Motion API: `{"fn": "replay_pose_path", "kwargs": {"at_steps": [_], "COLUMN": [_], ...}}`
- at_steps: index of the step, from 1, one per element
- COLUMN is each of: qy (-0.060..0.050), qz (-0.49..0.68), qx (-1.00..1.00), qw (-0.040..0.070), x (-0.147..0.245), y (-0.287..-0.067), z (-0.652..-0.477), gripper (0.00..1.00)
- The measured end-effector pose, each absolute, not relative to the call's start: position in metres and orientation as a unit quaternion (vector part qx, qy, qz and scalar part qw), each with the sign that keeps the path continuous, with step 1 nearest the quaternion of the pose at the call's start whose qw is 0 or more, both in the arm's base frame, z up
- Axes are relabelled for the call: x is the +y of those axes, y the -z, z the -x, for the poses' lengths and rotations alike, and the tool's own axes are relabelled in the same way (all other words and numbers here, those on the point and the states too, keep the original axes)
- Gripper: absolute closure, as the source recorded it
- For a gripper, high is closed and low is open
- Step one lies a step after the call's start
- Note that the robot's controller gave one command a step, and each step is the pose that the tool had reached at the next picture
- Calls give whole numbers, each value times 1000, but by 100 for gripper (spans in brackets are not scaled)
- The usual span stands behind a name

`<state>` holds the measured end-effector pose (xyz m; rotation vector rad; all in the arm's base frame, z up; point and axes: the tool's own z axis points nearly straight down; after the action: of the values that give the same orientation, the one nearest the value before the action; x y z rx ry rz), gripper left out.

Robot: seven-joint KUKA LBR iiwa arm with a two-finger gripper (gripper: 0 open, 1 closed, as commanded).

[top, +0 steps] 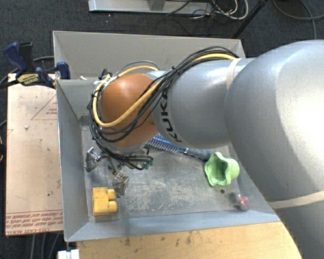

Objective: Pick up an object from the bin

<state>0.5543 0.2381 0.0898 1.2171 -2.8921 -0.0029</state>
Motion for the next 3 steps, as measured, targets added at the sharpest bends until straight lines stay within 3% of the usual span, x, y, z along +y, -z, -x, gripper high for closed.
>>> {"fn": "replay_pose_path", "kwargs": {"at_steps": [1,2,3], "qy": [-1,1,1], "qz": [-464,-618,-618], "qx": [-886,-786,-786], "qw": [-7,-2,-1], "x": [243,247,247], "y": [-75,-84,-84], "z": [-496,-493,-493], "gripper": [0,0,100]}}
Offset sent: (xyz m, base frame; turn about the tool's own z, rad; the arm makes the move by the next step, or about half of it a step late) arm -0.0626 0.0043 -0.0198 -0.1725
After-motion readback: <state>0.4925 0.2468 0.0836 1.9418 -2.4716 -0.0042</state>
